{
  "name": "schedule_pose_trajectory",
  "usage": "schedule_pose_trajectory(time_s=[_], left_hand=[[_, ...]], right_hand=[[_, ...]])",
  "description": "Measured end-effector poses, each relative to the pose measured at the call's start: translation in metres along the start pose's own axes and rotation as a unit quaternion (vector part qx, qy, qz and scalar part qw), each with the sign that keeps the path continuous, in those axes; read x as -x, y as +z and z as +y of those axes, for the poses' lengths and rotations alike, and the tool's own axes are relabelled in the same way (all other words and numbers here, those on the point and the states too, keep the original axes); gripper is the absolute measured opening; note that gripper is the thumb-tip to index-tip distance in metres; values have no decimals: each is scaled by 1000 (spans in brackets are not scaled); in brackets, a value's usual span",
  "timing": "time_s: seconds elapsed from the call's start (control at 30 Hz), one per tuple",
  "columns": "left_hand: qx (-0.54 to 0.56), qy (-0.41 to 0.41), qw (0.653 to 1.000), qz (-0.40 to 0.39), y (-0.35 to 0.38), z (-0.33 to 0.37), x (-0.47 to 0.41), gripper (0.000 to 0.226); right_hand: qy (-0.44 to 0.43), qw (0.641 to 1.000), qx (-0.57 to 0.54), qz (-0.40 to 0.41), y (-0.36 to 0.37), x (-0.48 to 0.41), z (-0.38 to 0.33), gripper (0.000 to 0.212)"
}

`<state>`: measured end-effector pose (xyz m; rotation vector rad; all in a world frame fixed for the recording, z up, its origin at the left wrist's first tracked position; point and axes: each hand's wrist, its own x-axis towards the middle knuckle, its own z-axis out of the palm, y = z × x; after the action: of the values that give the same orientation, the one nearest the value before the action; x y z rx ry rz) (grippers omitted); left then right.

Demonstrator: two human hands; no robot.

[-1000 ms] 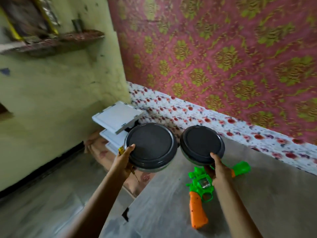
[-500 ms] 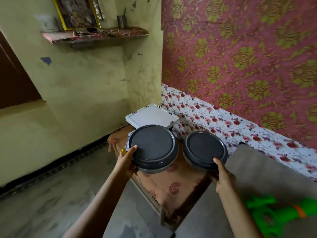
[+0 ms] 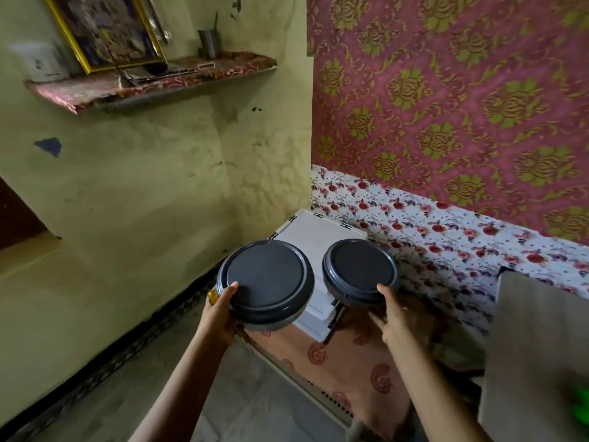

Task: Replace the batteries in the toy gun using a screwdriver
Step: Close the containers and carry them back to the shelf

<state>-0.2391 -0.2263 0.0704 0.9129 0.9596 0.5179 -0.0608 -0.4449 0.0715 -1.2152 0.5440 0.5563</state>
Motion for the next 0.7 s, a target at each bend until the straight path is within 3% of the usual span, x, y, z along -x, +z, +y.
schedule_pose_trajectory(time_s=[0.57,0.7], left_hand=[[-4,-23,999,-23,14,41,-174,35],[3,-41,999,-8,13,43,-198,34]], right_hand=[[25,998,-16,58,158,-129,3,51],[24,997,-3,76,175,-149,7,31]])
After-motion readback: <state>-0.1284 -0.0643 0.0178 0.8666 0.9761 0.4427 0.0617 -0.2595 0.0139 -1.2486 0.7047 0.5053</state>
